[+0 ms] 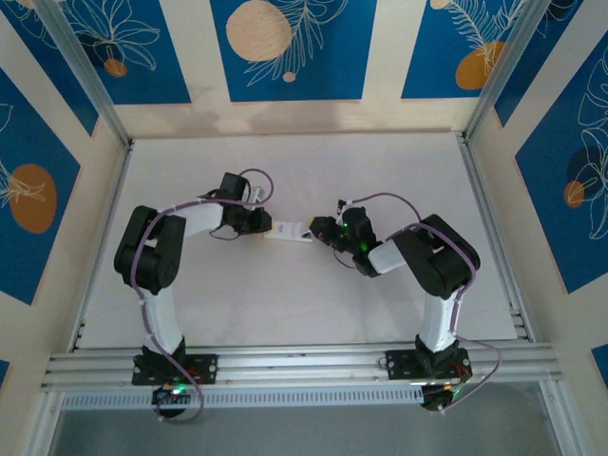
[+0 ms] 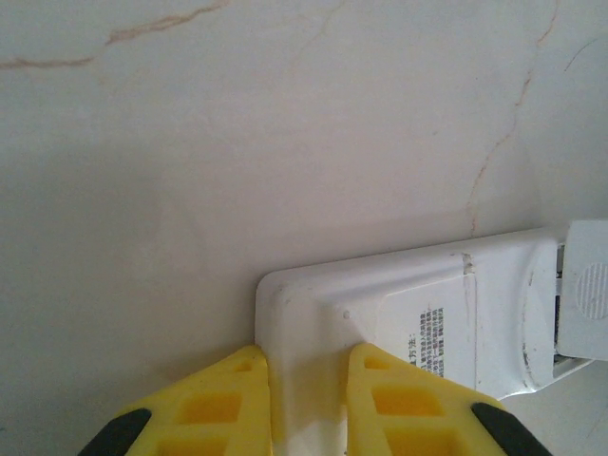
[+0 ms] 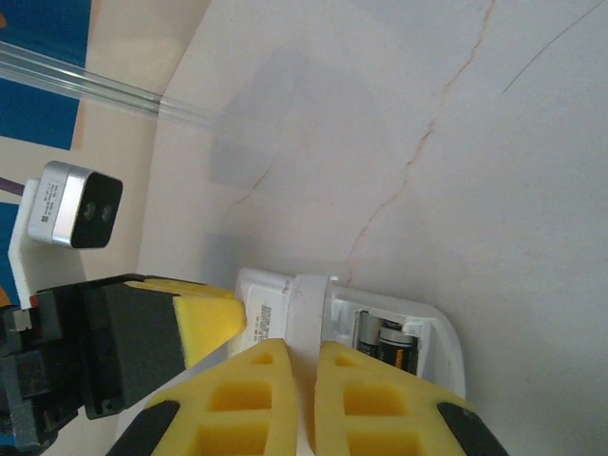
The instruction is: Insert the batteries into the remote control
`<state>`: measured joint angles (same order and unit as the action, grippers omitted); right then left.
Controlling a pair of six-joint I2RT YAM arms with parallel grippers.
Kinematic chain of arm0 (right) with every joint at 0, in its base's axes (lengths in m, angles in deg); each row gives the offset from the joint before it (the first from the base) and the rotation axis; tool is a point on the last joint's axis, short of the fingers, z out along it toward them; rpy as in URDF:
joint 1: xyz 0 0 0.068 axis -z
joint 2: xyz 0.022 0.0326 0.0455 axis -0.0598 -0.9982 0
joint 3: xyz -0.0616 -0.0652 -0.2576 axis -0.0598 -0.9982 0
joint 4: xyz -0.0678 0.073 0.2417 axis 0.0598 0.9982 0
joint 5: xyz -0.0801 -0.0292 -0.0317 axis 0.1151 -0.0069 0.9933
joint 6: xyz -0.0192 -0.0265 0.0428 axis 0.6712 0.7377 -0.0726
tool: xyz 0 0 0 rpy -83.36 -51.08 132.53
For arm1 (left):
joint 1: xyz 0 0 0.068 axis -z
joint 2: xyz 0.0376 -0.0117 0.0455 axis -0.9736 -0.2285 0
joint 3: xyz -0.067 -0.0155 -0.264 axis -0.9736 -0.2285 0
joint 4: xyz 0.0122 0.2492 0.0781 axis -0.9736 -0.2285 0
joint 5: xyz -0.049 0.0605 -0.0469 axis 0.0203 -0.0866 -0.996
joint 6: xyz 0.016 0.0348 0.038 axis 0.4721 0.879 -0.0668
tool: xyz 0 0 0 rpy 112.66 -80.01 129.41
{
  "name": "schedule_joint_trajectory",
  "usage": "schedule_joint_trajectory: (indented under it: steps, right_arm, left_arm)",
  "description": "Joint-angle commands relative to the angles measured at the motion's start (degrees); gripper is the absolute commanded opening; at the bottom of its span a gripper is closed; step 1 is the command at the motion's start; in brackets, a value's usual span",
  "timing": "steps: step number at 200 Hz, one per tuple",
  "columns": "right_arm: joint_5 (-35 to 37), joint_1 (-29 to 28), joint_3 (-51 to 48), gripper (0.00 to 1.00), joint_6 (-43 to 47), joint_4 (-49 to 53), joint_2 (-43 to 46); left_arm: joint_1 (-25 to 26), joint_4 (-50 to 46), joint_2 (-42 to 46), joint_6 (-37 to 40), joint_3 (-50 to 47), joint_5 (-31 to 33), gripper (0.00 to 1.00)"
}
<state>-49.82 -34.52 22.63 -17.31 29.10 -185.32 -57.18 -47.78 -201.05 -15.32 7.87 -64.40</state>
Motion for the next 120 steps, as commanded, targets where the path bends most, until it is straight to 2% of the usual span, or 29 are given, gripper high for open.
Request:
schedule_joint_trajectory:
  steps: [1,120]
  right_arm:
    - [2.25,-1.59,-1.23,0.10,-0.82,1.18,-1.18]
    - [3.54,-1.10,-3.68,0.09,1.12,4.07,5.44]
  left_arm:
    - [1.74,1.39,-4.19,-0.45,-2.03,-0.83,0.18]
    - [1.76,1.01,-4.16,-0.01,-1.90,-0.38,0.18]
